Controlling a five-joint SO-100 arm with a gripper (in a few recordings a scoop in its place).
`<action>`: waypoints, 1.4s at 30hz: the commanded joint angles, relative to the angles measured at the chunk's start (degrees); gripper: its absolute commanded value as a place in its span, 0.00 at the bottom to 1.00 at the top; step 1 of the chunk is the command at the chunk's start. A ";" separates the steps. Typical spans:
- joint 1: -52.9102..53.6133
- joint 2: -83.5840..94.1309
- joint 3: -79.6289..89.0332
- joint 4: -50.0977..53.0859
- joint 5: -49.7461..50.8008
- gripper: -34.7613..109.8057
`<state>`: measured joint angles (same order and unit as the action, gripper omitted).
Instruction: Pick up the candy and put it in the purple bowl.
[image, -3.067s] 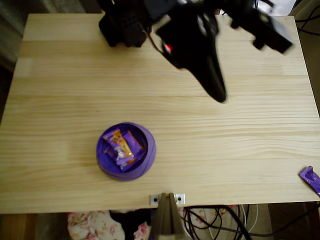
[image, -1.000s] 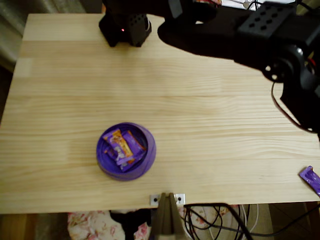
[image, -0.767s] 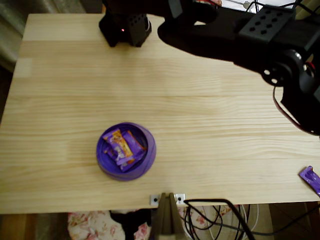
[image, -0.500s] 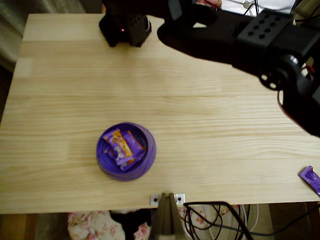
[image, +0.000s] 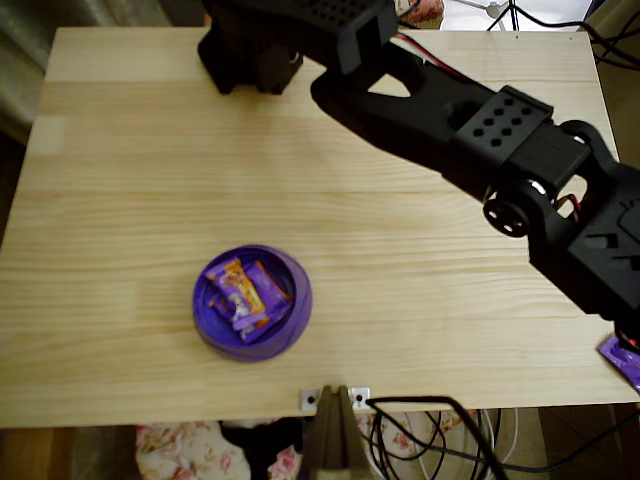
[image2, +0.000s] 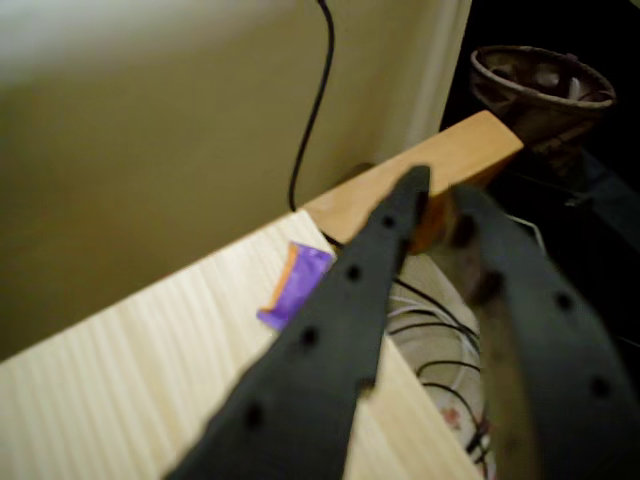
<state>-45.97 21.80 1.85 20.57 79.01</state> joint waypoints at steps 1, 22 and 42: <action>-1.49 3.43 -0.44 1.23 2.64 0.24; -8.17 8.88 4.83 28.39 -0.97 0.24; -3.25 35.95 35.60 37.09 -5.36 0.24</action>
<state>-49.66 34.01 27.51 56.78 74.79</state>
